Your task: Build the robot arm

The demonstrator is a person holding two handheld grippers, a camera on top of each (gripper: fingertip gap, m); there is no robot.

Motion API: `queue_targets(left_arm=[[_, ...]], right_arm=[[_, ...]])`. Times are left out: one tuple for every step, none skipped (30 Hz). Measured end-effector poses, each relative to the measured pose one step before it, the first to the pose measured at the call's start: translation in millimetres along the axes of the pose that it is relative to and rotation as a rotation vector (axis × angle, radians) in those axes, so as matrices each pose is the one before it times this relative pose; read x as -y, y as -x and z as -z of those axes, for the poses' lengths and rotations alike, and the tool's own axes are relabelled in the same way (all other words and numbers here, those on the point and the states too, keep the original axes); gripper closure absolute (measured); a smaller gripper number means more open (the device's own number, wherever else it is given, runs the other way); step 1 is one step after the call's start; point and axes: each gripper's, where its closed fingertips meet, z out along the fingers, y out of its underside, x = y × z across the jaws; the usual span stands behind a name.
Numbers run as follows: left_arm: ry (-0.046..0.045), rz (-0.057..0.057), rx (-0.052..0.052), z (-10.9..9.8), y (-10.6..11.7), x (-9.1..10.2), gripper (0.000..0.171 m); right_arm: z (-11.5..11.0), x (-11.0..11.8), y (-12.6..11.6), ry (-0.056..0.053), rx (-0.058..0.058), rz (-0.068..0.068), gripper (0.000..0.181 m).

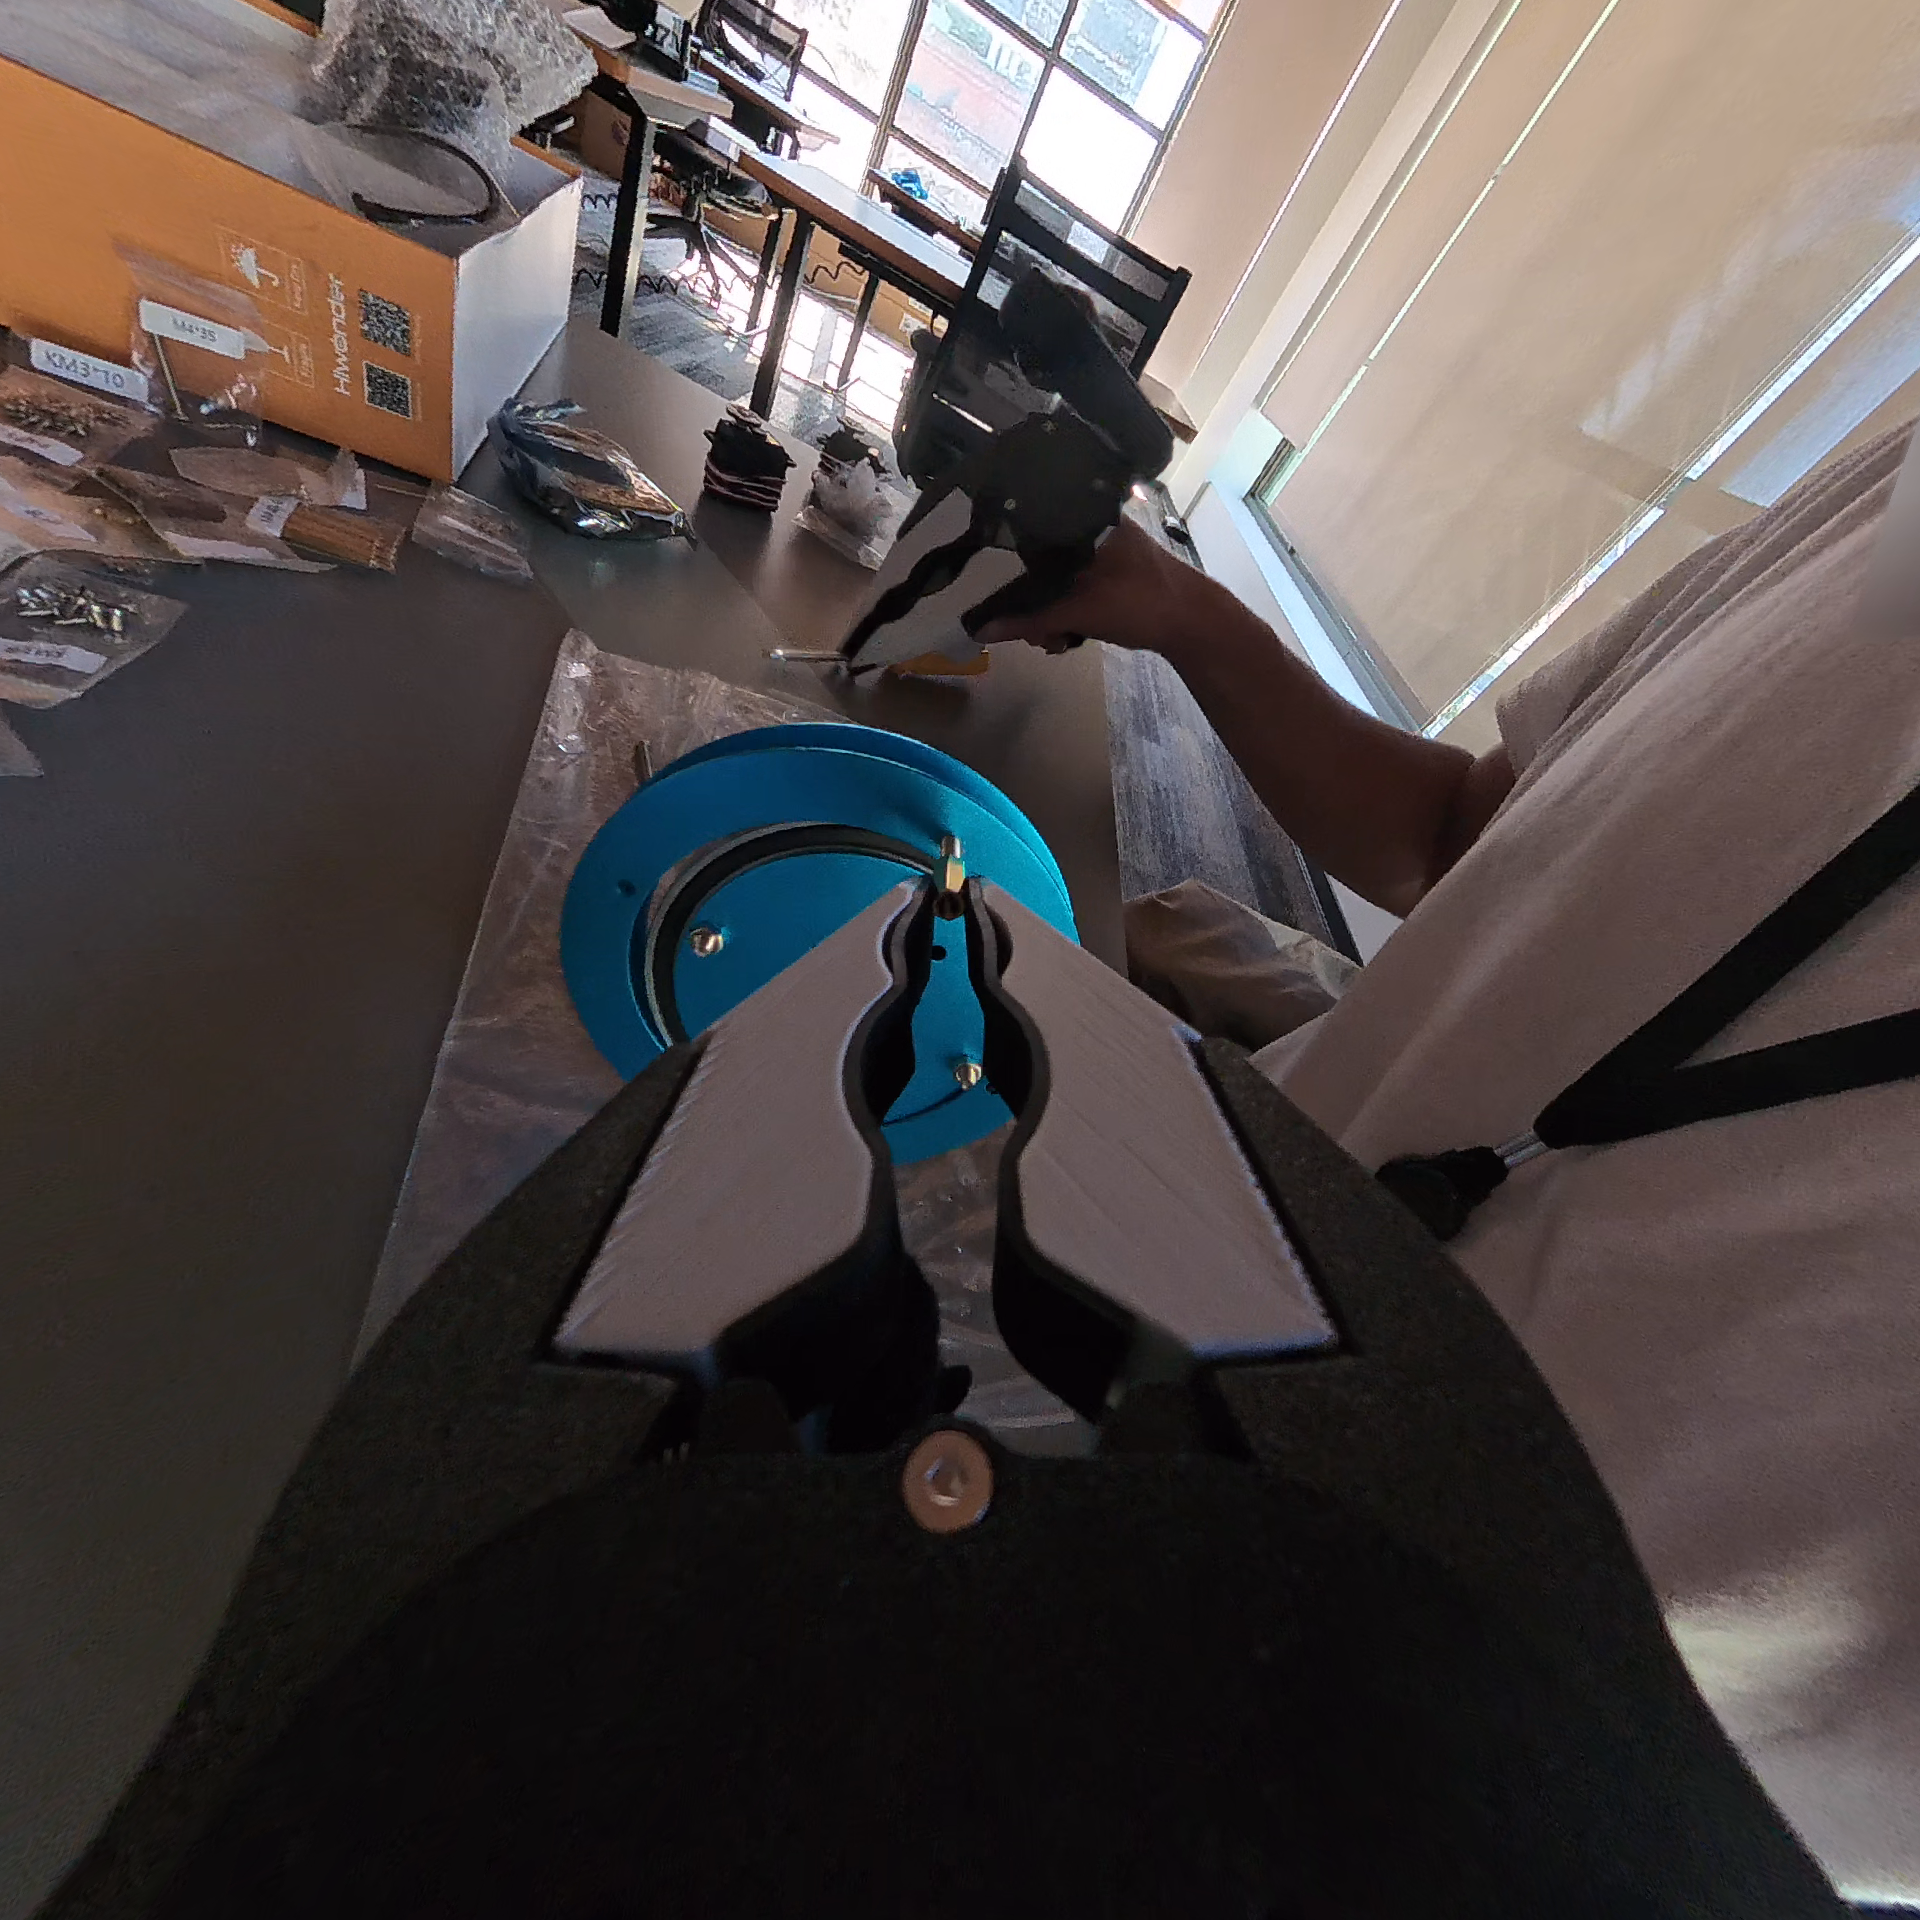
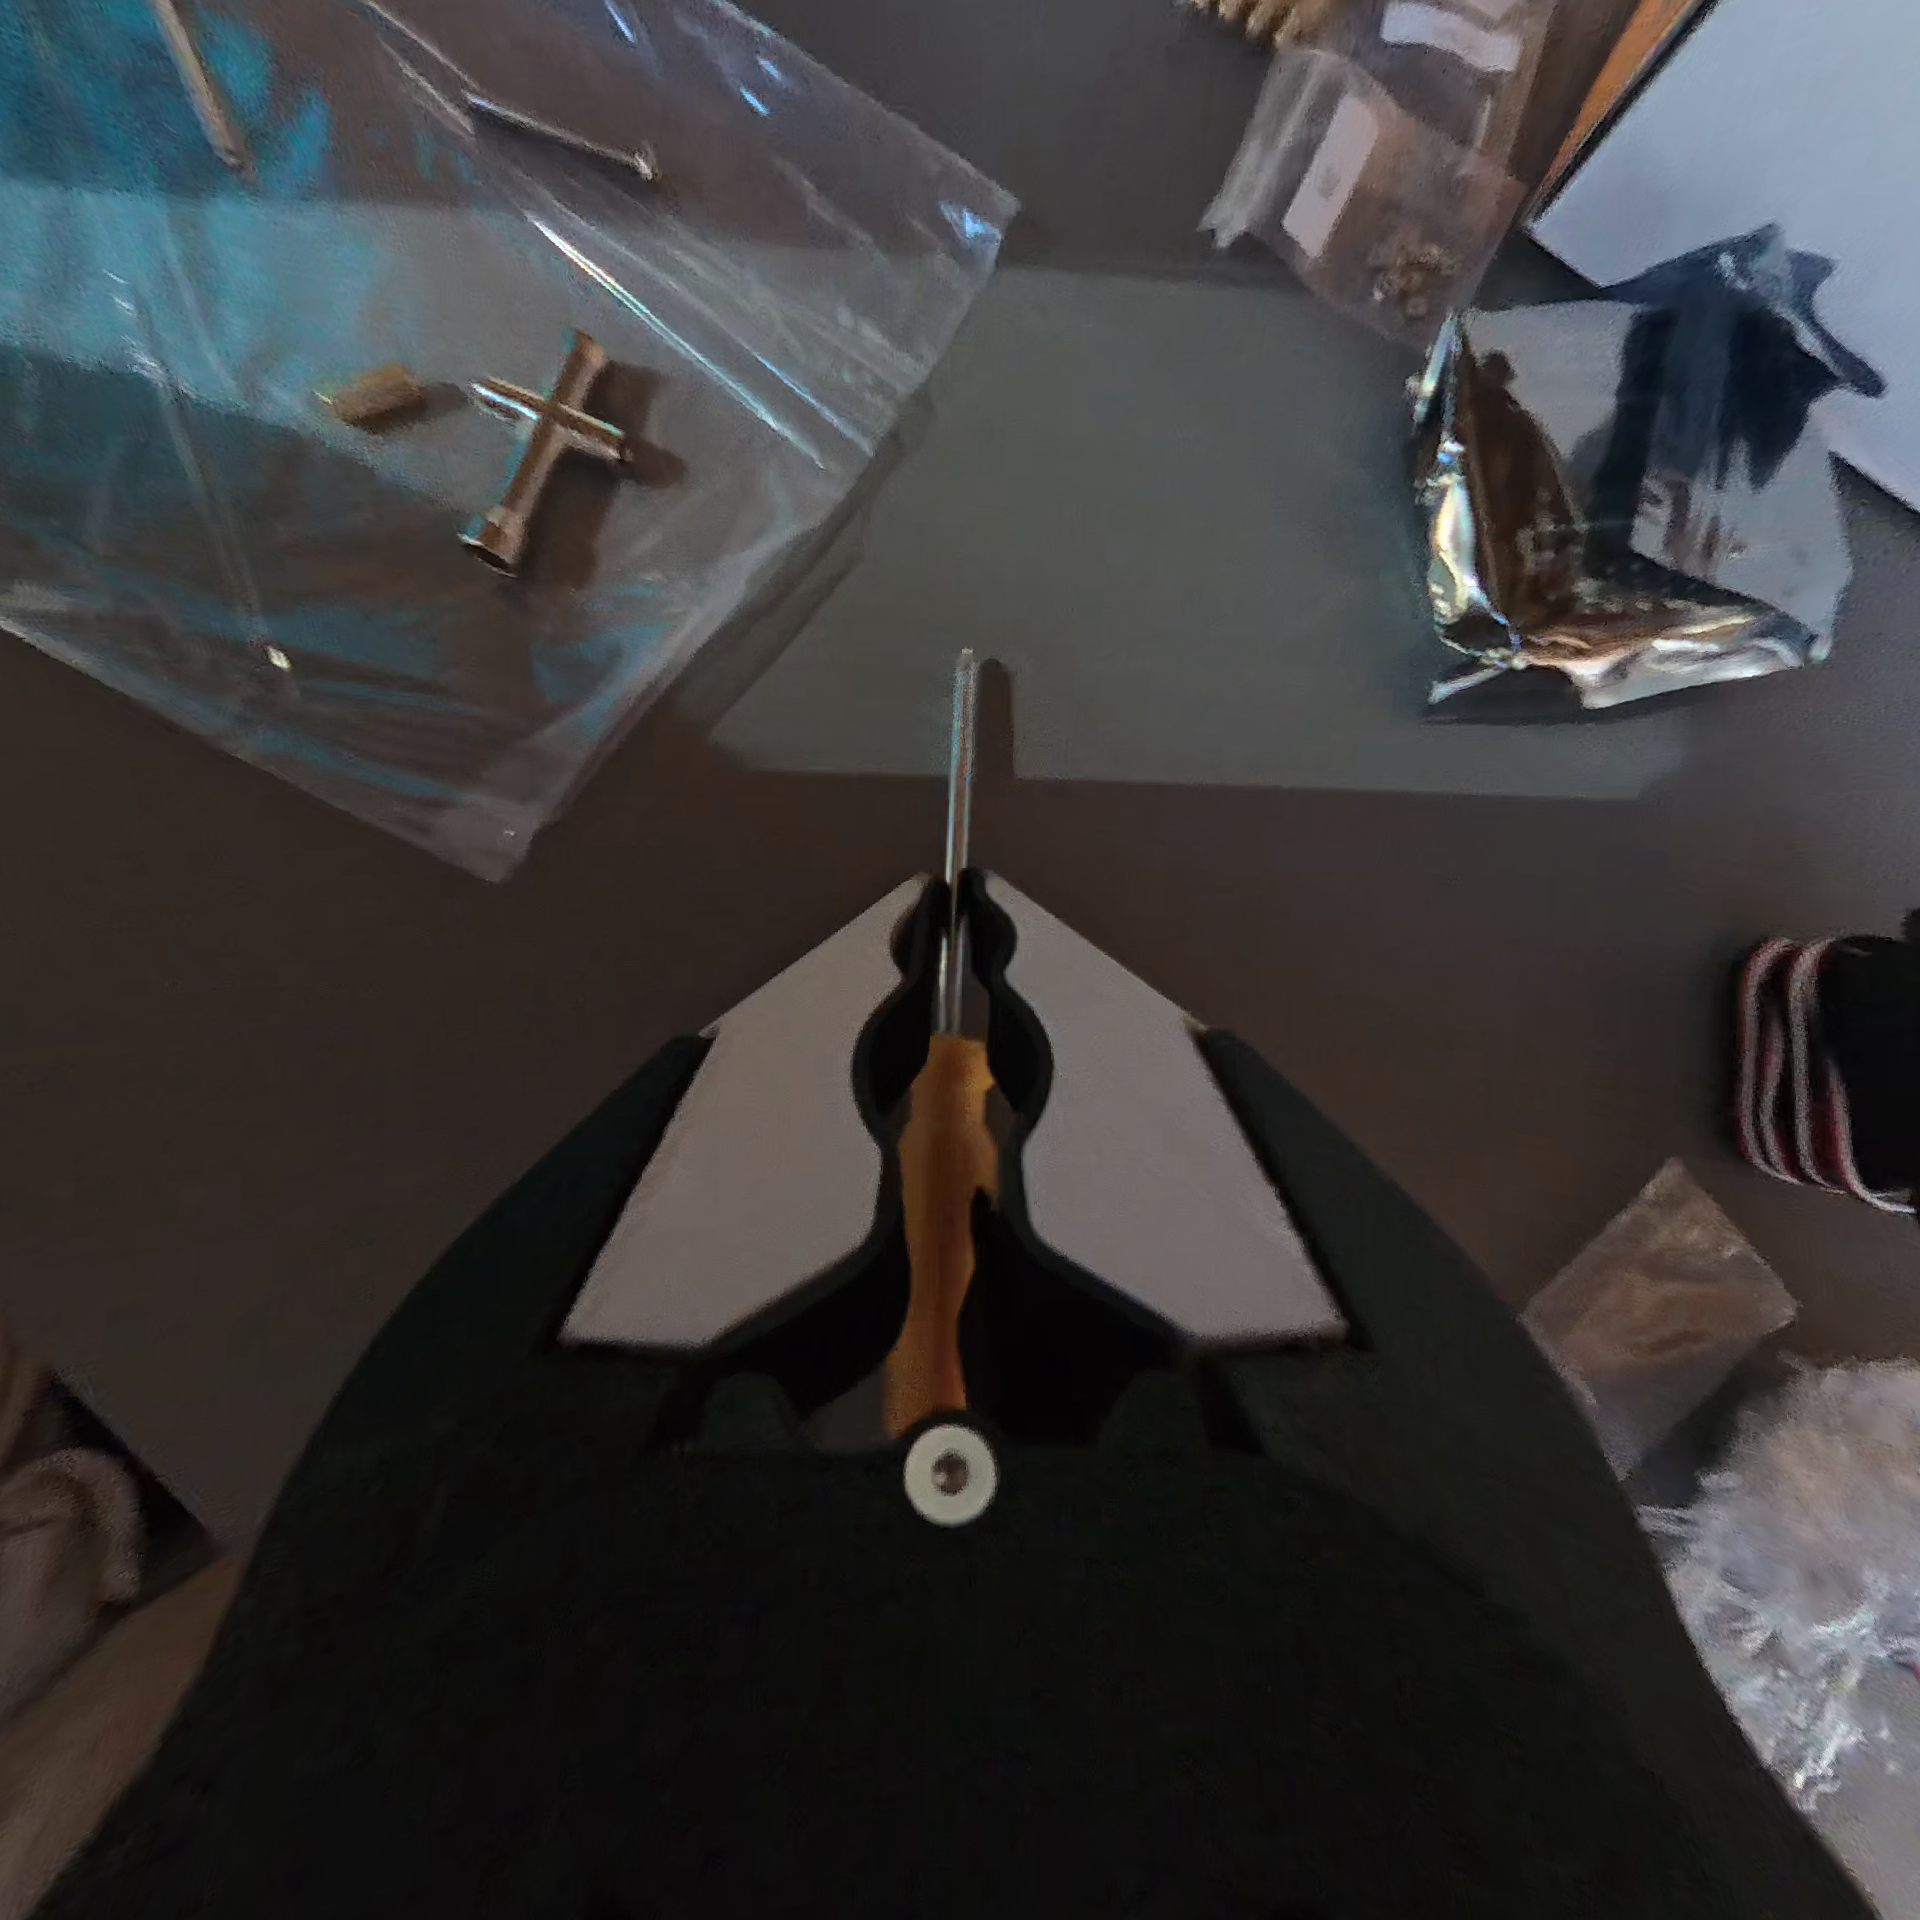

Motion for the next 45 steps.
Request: queue_targets(left_arm=[[-0.00216, 0.0007, 0.0016, 0.03, 0.23, 0.07, 0.167], [-0.00191, 0.0019, 0.0005, -0.05, 0.09, -0.02, 0.167], [-0.00519, 0.0025, 0.0027, -0.24, 0.59, 0.44, 0.167], [-0.00580, 0.0067, 0.0008, -0.37, 0.68, 0.52, 0.168], [-0.00369, 0.0086, -0.0035, -0.46, 0.14, 0.27, 0.168], [-0.00257, 0.0056, -0.0035, -0.46, -0.13, 0.12, 0.168], [-0.00120, 0.0034, -0.0022, -0.49, -0.19, 0.20, 0.168], [0.00014, 0.0017, -0.0011, -0.63, -0.38, -0.07, 0.168], [0.00157, 0.0005, -0.0011, -0.62, -0.45, 0.01, 0.168], [0.00101, -0.0004, -0.0002, -0.39, -0.30, -0.10, 0.168], [-0.00164, -0.0001, 0.0010, 0.02, 0.09, 0.06, 0.168], [-0.00293, 0.0031, -0.0003, 0.43, 0.02, -0.02, 0.168], [-0.00310, 0.0055, -0.0022, 0.64, -0.12, -0.21, 0.168], [-0.00376, 0.0043, -0.0019, 0.87, -0.02, -0.30, 0.168], [-0.00330, 0.0027, -0.0017, 0.94, -0.09, -0.25, 0.168], [-0.00273, 0.0026, -0.0003, 1.07, 0.13, -0.21, 0.168], [-0.00316, 0.0025, 0.0031, 1.00, 0.44, 0.00, 0.168], [-0.00147, 0.0004, 0.0030, 1.02, 0.34, -0.12, 0.168], [-0.00014, -0.0010, 0.0016, 0.66, -0.05, -0.28, 0.168], [-0.00022, -0.0007, 0.0014, 0.44, -0.06, -0.21, 0.168], [-0.00058, 0.0003, 0.0001, 0.10, -0.06, -0.09, 0.168], [-0.00017, 0.0011, -0.0020, 0.02, -0.19, -0.12, 0.168], [-0.00024, 0.0004, -0.0024, 0.02, -0.20, -0.11, 0.168], [-0.00160, 0.0012, -0.0011, -0.02, 0.12, 0.18, 0.168], [-0.00217, 0.0013, 0.0005, 0.27, 0.49, 0.18, 0.168], [-0.00131, -0.0002, -0.0010, 0.22, 0.08, 0.02, 0.168], [-0.00126, 0.0002, -0.0009, 0.10, -0.08, -0.05, 0.168], [-0.00116, -0.0003, -0.0001, 0.04, -0.01, -0.09, 0.168], [0.00023, -0.0014, -0.0021, -0.10, -0.53, -0.32, 0.167], [-0.00030, -0.0001, -0.0015, -0.15, -0.42, -0.17, 0.167], [-0.00049, 0.0006, -0.0008, -0.31, -0.39, -0.14, 0.168], [0.00045, -0.0006, -0.0016, -0.24, -0.42, -0.27, 0.168], [-0.00023, -0.0003, 0.0003, -0.22, -0.03, 0.01, 0.168], [-0.00023, 0.0014, 0.0003, -0.16, -0.08, 0.04, 0.167], [0.00047, 0.0014, -0.0007, -0.04, -0.14, -0.02, 0.168], [0.00087, 0.0000, 0.0002, 0.07, -0.03, -0.04, 0.167], [0.00044, 0.0003, 0.0024, 0.20, 0.24, 0.10, 0.167], [0.00094, 0.0003, 0.0014, 0.14, 0.20, -0.02, 0.167], [0.00102, 0.0000, 0.0013, 0.03, 0.01, 0.00, 0.167], [-0.00029, 0.0015, 0.0041, 0.02, 0.32, 0.30, 0.167], [-0.00075, 0.0045, 0.0056, -0.17, 0.47, 0.36, 0.167], [-0.00161, 0.0044, 0.0083, -0.26, 0.57, 0.55, 0.168], [-0.00046, 0.0002, 0.0090, -0.35, 0.08, 0.15, 0.167], [0.00004, -0.0004, 0.0090, -0.60, -0.27, 0.02, 0.167], [0.00104, 0.0003, 0.0076, -0.58, -0.60, -0.15, 0.167]], right_arm=[[-0.24, 0.20, 0.61, 0.0295, -0.0017, 0.0145, 0.179], [1.10, 1.67, -1.05, 0.0311, -0.0365, 0.0676, 0.178], [3.06, 12.09, 0.52, -0.0250, -0.0578, 0.0722, 0.179], [6.64, 23.94, 6.08, -0.0821, -0.0383, 0.0477, 0.179], [8.25, 31.69, 13.36, -0.1102, -0.0105, 0.0365, 0.179], [5.64, 32.17, 20.71, -0.0940, 0.0111, 0.0830, 0.179], [0.47, 25.93, 18.08, -0.0398, -0.0091, 0.1281, 0.178], [-2.84, 18.29, 10.23, 0.0141, -0.0286, 0.1231, 0.178], [-3.53, 15.50, 6.72, 0.0093, -0.0242, 0.1066, 0.178], [-3.76, 14.04, 6.44, -0.0154, -0.0050, 0.0745, 0.178], [-4.07, 11.97, 5.25, -0.0341, 0.0057, 0.0276, 0.178], [-4.95, 8.36, 6.14, -0.0309, 0.0275, -0.0040, 0.178], [-6.00, 3.19, 4.26, -0.0010, 0.0255, -0.0116, 0.178], [-5.11, 1.60, -1.24, 0.0129, -0.0110, 0.0044, 0.178], [-3.38, 2.60, -3.59, 0.0069, -0.0225, 0.0031, 0.178], [-3.01, 2.15, -1.41, 0.0072, 0.0026, -0.0167, 0.178], [-2.78, 0.06, -1.40, 0.0155, 0.0047, -0.0204, 0.178], [-1.74, -0.47, -2.68, 0.0114, -0.0151, 0.0100, 0.178], [-0.89, 0.26, -1.20, 0.0047, -0.0089, 0.0128, 0.178], [-0.50, 0.88, 0.56, 0.0035, 0.0062, -0.0077, 0.178], [0.05, 1.72, 1.58, -0.0030, 0.0100, -0.0057, 0.178], [0.73, 2.91, 0.83, -0.0119, -0.0006, 0.0055, 0.178], [0.11, 0.20, -0.01, 0.0070, -0.0034, 0.0028, 0.178], [0.20, 0.14, 0.60, 0.0049, 0.0025, 0.0048, 0.178], [0.75, 1.34, -0.08, -0.0072, -0.0007, 0.0030, 0.178], [0.92, 1.24, -0.21, -0.0069, 0.0018, -0.0056, 0.178], [0.35, -0.20, -0.02, 0.0052, 0.0027, -0.0040, 0.178], [0.43, -0.41, -1.01, 0.0050, -0.0061, 0.0038, 0.178], [0.29, -0.56, -0.84, 0.0057, -0.0052, 0.0045, 0.178], [-0.29, -0.58, 0.14, 0.0046, 0.0025, 0.0007, 0.178], [-0.30, -0.53, -0.04, 0.0034, 0.0008, -0.0005, 0.178], [-0.49, -1.04, -0.55, 0.0047, -0.0022, 0.0006, 0.178], [-0.35, -1.15, 0.17, 0.0060, 0.0027, 0.0032, 0.178], [0.11, 0.26, 0.53, -0.0005, 0.0029, 0.0038, 0.178], [0.50, 0.96, -0.08, -0.0016, -0.0017, 0.0015, 0.178], [0.59, 0.60, 0.01, 0.0016, -0.0012, 0.0023, 0.178], [0.47, 0.02, -0.13, 0.0024, -0.0019, 0.0050, 0.178], [0.36, 0.07, -0.03, 0.0024, -0.0015, 0.0013, 0.178], [0.30, 0.13, 0.09, 0.0020, 0.0002, 0.0005, 0.178], [0.42, -0.18, -0.11, 0.0045, -0.0015, 0.0018, 0.178], [0.66, -0.22, -0.07, 0.0073, -0.0032, 0.0055, 0.178], [0.97, -0.34, -0.92, 0.0088, -0.0096, 0.0076, 0.178], [1.01, -0.40, -0.08, 0.0092, -0.0035, 0.0076, 0.178], [1.01, -0.53, 0.67, 0.0114, 0.0041, 0.0015, 0.178], [1.08, -0.46, 0.89, 0.0115, 0.0065, -0.0038, 0.178]])
